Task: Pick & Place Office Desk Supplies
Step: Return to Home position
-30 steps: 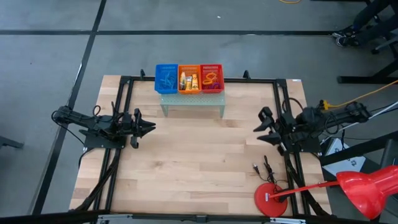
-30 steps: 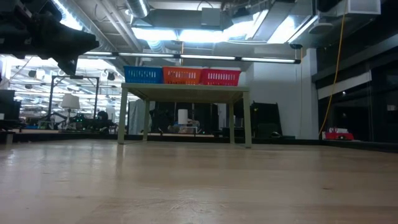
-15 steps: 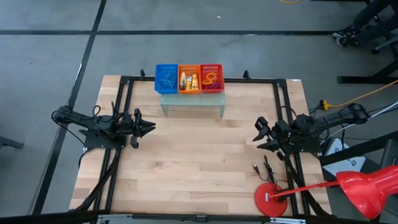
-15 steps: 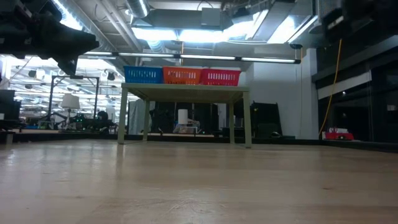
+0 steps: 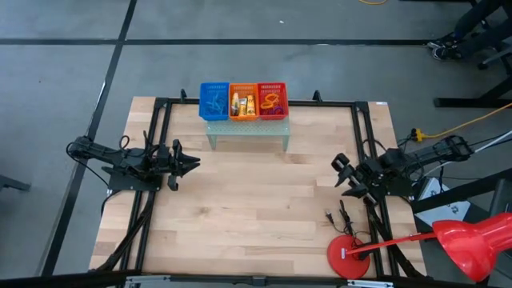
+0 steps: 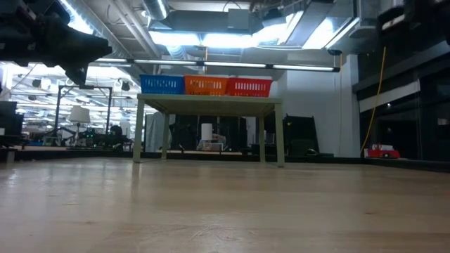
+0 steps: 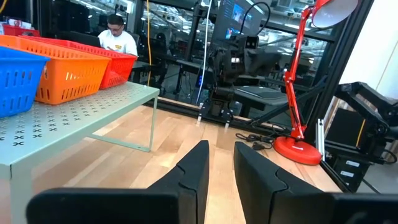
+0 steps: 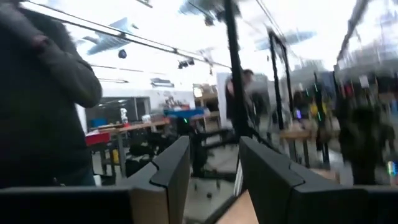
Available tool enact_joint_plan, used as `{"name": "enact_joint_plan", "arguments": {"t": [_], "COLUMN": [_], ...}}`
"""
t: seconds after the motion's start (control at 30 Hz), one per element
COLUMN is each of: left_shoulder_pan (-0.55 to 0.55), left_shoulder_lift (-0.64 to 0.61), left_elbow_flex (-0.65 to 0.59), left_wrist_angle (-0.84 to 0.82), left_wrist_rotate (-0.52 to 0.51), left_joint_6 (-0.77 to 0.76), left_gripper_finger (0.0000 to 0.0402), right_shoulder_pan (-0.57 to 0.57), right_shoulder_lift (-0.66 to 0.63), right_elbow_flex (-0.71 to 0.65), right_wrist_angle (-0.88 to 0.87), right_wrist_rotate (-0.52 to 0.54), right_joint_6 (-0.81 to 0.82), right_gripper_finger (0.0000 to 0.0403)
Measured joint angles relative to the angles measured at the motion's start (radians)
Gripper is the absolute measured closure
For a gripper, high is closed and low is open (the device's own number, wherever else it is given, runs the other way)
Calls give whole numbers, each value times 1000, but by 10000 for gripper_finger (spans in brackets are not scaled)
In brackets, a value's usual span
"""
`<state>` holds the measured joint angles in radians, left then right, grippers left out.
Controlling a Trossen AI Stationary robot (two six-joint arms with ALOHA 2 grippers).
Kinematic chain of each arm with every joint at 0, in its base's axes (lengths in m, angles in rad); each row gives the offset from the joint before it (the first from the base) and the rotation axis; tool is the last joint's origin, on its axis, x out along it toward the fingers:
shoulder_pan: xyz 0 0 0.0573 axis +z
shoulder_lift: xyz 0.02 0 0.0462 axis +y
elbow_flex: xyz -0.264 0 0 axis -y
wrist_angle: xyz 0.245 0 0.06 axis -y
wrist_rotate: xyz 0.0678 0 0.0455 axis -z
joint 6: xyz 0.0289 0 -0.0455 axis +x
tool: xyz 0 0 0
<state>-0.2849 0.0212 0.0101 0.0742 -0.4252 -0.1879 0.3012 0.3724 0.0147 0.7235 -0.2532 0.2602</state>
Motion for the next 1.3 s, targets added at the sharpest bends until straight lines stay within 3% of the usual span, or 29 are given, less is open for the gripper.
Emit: {"name": "enact_joint_plan", "arguments": {"t": [0.2,0.4,0.67,0.93,1.13,1.3], "left_shoulder_pan": [0,0,0,0,0,0], "left_shoulder_lift": [0,0,0,0,0,0], "left_elbow_flex": [0,0,0,0,0,0], "left_wrist_angle": [0,0,1,2,3,2], "left_wrist_rotate": [0,0,0,0,0,0], "left_joint_6": [0,0,0,0,0,0], "left_gripper_finger": [331,330,331,330,331,331], "right_shoulder_pan": [0,0,-1,0,0,0], "right_shoulder_lift": [-175,-369,-373,-372,-373,-373], "right_elbow_flex": [1,1,2,0,1,2], "right_wrist_angle": [36,-57,-18,-614,-689,-690], "right_wrist_rotate": [-54,-46,-24,177,106,137], "right_joint_6": [-112,-146,-162,43,-79,-131], "right_gripper_finger": [260,260,260,259,259,259]}}
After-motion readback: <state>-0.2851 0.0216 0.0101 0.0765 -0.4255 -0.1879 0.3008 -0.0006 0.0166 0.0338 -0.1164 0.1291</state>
